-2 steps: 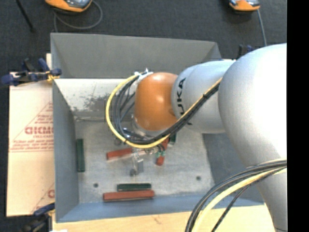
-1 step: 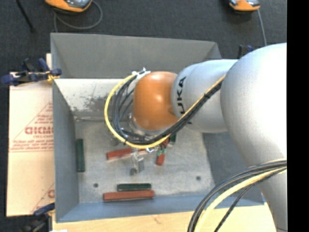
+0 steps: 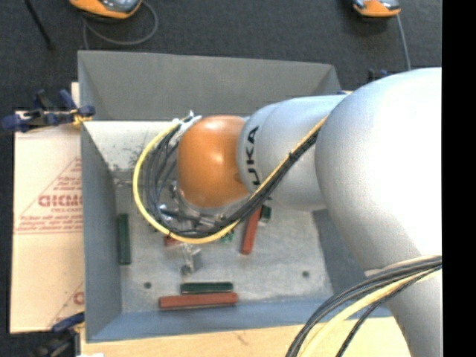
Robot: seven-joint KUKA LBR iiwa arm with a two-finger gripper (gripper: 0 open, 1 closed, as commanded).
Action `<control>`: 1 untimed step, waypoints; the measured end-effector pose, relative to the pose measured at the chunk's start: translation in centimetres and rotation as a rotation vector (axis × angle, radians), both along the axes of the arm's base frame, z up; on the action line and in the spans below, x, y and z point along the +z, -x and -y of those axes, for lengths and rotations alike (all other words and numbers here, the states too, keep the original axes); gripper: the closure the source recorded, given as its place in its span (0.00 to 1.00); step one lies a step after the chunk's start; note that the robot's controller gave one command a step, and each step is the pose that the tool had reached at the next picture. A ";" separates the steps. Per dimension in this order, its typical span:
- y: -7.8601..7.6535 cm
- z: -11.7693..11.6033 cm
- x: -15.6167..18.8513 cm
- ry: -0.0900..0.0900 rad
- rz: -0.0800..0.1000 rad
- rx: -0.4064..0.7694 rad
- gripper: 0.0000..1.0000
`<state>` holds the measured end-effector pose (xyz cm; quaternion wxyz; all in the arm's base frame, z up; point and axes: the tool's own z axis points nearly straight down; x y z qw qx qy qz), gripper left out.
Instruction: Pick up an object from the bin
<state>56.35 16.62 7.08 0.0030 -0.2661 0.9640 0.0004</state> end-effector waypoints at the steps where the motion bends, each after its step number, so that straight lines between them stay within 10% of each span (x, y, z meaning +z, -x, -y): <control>1: -1.7 5.6 0.0 0.001 0.001 -0.099 0.00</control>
Offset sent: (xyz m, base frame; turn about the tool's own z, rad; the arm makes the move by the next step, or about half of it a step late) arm 0.0145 -0.0530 -0.0008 0.0907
